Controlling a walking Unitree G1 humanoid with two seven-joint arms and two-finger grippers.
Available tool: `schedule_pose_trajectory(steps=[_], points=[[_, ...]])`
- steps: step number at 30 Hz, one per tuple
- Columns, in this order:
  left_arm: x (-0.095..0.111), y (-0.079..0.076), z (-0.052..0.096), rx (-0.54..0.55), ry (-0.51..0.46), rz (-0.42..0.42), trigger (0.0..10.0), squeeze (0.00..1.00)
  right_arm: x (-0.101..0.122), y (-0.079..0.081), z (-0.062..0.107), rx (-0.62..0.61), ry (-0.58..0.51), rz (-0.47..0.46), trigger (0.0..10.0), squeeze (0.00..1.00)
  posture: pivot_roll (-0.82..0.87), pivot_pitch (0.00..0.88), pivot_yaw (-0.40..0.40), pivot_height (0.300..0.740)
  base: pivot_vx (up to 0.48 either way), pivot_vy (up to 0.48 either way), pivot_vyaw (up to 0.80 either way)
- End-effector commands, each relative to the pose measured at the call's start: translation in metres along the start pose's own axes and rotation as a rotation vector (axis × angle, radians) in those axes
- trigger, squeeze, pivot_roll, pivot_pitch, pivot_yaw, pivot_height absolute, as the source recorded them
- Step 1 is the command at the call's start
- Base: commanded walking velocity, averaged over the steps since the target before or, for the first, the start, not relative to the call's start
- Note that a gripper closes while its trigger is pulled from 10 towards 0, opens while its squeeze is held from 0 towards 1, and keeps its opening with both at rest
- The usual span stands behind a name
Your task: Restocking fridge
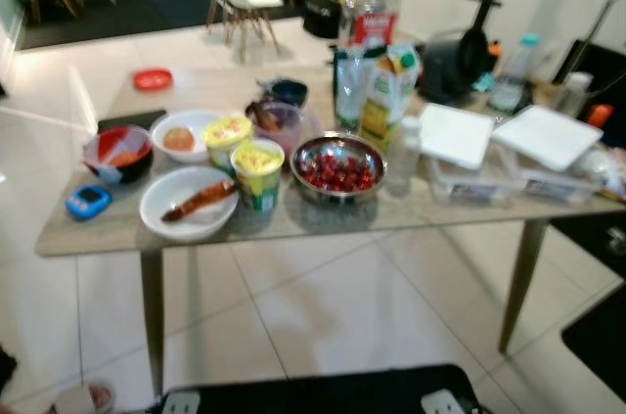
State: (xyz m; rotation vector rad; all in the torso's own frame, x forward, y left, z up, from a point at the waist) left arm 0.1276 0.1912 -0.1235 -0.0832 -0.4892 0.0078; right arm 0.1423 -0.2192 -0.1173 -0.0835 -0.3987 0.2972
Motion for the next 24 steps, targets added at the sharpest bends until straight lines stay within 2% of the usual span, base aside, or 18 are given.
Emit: schedule_pose_trajectory(steps=[1, 9, 11, 17, 20, 21, 24], points=[[-0.007, 0.002, 0.001, 0.008, 0.025, 0.000, 10.0, 0.00, -0.007, 0.001, 0.001, 0.002, 0.019, 0.008, 10.0, 0.00, -0.04, 0.000, -0.008, 0.740, 0.000, 0.000, 0.00], [-0.006, 0.010, 0.003, 0.059, 0.017, -0.005, 10.0, 0.00, -0.006, 0.002, 0.001, 0.006, 0.018, 0.008, 10.0, 0.00, -0.03, 0.000, -0.006, 0.740, 0.000, 0.000, 0.00], [-0.010, 0.017, 0.005, 0.093, 0.024, 0.004, 10.0, 0.00, -0.006, 0.003, 0.000, 0.009, 0.014, 0.005, 10.0, 0.00, -0.03, 0.000, -0.005, 0.740, 0.000, 0.000, 0.00], [-0.010, 0.025, 0.007, 0.129, 0.016, 0.029, 10.0, 0.00, -0.005, 0.005, 0.000, 0.012, 0.013, 0.003, 10.0, 0.00, -0.03, 0.000, -0.004, 0.740, 0.000, 0.000, 0.00], [-0.010, 0.040, 0.011, 0.182, 0.004, 0.062, 10.0, 0.00, -0.005, 0.006, 0.000, 0.014, 0.013, 0.002, 10.0, 0.00, -0.02, 0.000, -0.002, 0.740, 0.000, 0.000, 0.00], [-0.010, 0.040, 0.011, 0.182, 0.004, 0.062, 10.0, 0.00, -0.005, 0.006, 0.000, 0.014, 0.013, 0.002, 10.0, 0.00, -0.02, 0.000, -0.002, 0.740, 0.000, 0.000, 0.00], [-0.012, 0.058, 0.018, 0.243, -0.003, 0.095, 10.0, 0.00, -0.005, 0.007, 0.000, 0.016, 0.012, 0.001, 10.0, 0.00, -0.02, 0.000, 0.001, 0.740, 0.000, 0.000, 0.00]])
Point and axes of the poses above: a point about 5 cm out from each wrist's last joint towards the gripper, its own z axis pointing back from the gripper into the wrist, its own x axis along the axis of the wrist's last joint, y = z × x, the point moved 2 cm from there along -z, pointing out of the wrist towards the gripper, and after that the axes turned 1 degree about z, right-handed, at the moved point
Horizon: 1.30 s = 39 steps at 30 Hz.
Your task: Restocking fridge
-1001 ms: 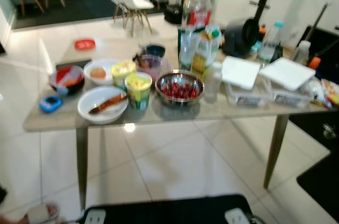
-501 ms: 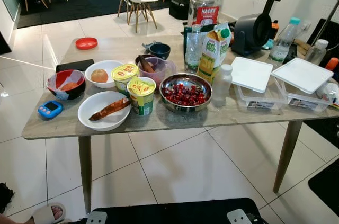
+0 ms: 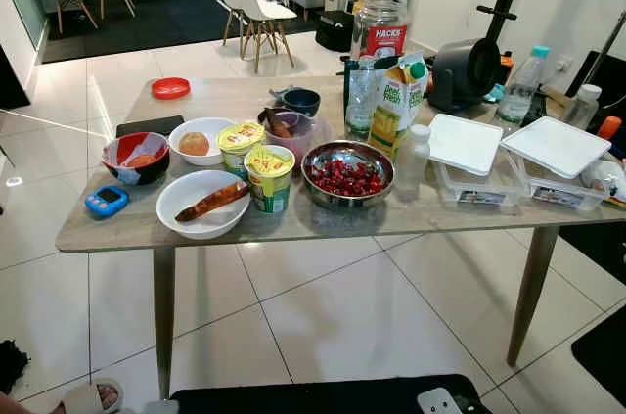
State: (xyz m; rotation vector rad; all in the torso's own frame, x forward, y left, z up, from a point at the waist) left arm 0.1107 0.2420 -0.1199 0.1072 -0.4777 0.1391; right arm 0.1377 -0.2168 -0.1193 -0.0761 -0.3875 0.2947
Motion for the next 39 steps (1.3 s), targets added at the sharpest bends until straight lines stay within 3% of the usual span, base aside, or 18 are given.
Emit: schedule_pose_trajectory(steps=[1, 7, 10, 13, 21, 25, 39], points=[[0.000, 0.017, 0.002, 0.053, -0.009, 0.028, 10.0, 0.00, -0.001, 0.004, 0.000, 0.008, 0.003, 0.004, 10.0, 0.00, -0.02, 0.000, 0.004, 0.740, 0.000, 0.000, 0.00], [0.004, 0.043, 0.007, 0.122, -0.032, 0.060, 10.0, 0.00, -0.002, 0.006, -0.001, 0.011, 0.006, 0.000, 10.0, 0.00, -0.01, 0.000, 0.009, 0.740, 0.000, 0.000, 0.00], [0.004, 0.046, 0.008, 0.123, -0.029, 0.054, 10.0, 0.00, -0.004, 0.008, -0.001, 0.016, 0.009, 0.001, 10.0, 0.00, -0.01, 0.000, 0.009, 0.740, 0.000, 0.000, 0.00], [0.001, 0.038, 0.007, 0.095, -0.020, 0.051, 10.0, 0.00, -0.004, 0.010, -0.001, 0.018, 0.011, 0.002, 10.0, 0.00, -0.01, 0.000, 0.011, 0.740, 0.000, 0.000, 0.00], [-0.003, -0.009, 0.000, -0.048, 0.002, 0.004, 10.0, 0.00, -0.005, 0.007, 0.000, 0.016, 0.017, -0.013, 10.0, 0.00, -0.03, 0.000, 0.007, 0.740, 0.000, 0.000, -0.10], [-0.004, -0.020, -0.001, -0.082, 0.006, -0.027, 10.0, 0.00, -0.006, 0.004, 0.000, 0.009, 0.024, -0.002, 10.0, 0.00, -0.03, 0.000, 0.005, 0.740, 0.000, 0.000, -0.78], [-0.004, -0.020, -0.001, -0.088, 0.011, -0.040, 10.0, 0.00, -0.009, 0.007, 0.000, 0.021, 0.036, -0.002, 10.0, 0.00, -0.02, 0.000, 0.005, 0.740, 0.000, 0.000, -0.78]])
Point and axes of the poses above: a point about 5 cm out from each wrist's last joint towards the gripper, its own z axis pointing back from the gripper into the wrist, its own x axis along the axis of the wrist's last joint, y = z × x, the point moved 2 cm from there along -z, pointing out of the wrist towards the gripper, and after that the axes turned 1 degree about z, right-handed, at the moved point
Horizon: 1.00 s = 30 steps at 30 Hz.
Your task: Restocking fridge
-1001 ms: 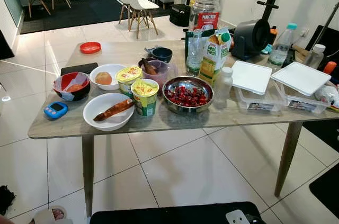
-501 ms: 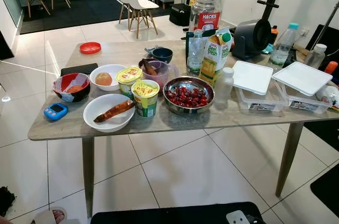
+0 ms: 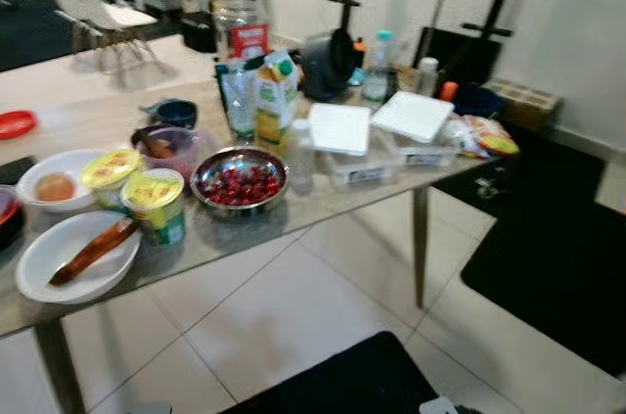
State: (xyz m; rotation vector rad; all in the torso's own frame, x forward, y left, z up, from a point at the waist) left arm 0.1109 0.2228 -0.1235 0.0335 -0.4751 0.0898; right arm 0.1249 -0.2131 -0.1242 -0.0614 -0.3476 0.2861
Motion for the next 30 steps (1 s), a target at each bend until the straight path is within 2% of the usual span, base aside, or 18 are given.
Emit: schedule_pose_trajectory(steps=[1, 16, 30], points=[[-0.0004, -0.0010, -0.0002, -0.006, 0.006, -0.011, 10.0, 0.00, 0.0030, -0.0002, -0.0003, 0.002, -0.001, 0.010, 10.0, 0.00, -0.02, 0.000, 0.005, 0.740, 0.000, 0.000, -0.78], [0.0019, -0.0032, -0.0010, -0.026, 0.009, -0.028, 10.0, 0.00, 0.0037, -0.0036, -0.0001, -0.004, 0.008, 0.028, 10.0, 0.00, -0.03, 0.000, 0.005, 0.740, 0.000, 0.000, -0.78], [0.0016, -0.0082, -0.0016, -0.046, 0.012, -0.036, 10.0, 0.00, -0.0056, -0.0040, 0.0005, -0.016, 0.059, 0.056, 10.0, 0.00, -0.03, 0.000, 0.009, 0.740, 0.000, 0.000, -0.78]])
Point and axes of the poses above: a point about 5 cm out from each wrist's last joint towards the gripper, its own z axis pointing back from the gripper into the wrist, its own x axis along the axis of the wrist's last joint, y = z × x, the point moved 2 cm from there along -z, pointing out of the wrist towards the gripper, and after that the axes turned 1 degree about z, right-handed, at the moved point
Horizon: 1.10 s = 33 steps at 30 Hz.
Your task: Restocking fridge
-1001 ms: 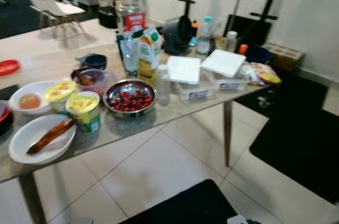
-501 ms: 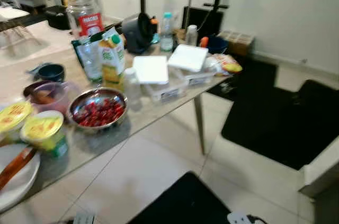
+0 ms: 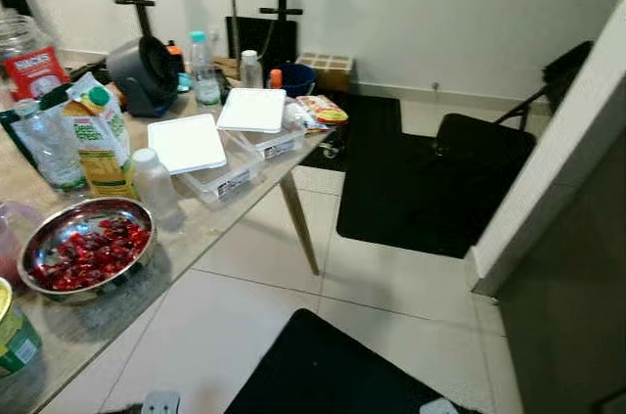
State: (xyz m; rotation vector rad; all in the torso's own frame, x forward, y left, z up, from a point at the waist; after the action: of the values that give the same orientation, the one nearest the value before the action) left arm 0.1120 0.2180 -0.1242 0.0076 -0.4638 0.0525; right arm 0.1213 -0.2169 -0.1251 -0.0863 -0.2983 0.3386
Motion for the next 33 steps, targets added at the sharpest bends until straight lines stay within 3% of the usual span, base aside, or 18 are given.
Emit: schedule_pose_trajectory(steps=[1, 33], points=[[0.0015, -0.0036, -0.0010, -0.014, 0.000, -0.005, 10.0, 0.00, -0.0025, -0.0020, 0.0002, -0.012, 0.018, 0.006, 10.0, 0.00, -0.03, 0.000, 0.008, 0.740, 0.000, 0.000, -0.78], [0.0040, -0.0066, -0.0017, -0.026, -0.012, 0.006, 10.0, 0.00, -0.0108, -0.0050, 0.0010, -0.039, 0.062, 0.003, 10.0, 0.00, -0.03, 0.000, 0.007, 0.740, 0.000, 0.000, -0.78]])
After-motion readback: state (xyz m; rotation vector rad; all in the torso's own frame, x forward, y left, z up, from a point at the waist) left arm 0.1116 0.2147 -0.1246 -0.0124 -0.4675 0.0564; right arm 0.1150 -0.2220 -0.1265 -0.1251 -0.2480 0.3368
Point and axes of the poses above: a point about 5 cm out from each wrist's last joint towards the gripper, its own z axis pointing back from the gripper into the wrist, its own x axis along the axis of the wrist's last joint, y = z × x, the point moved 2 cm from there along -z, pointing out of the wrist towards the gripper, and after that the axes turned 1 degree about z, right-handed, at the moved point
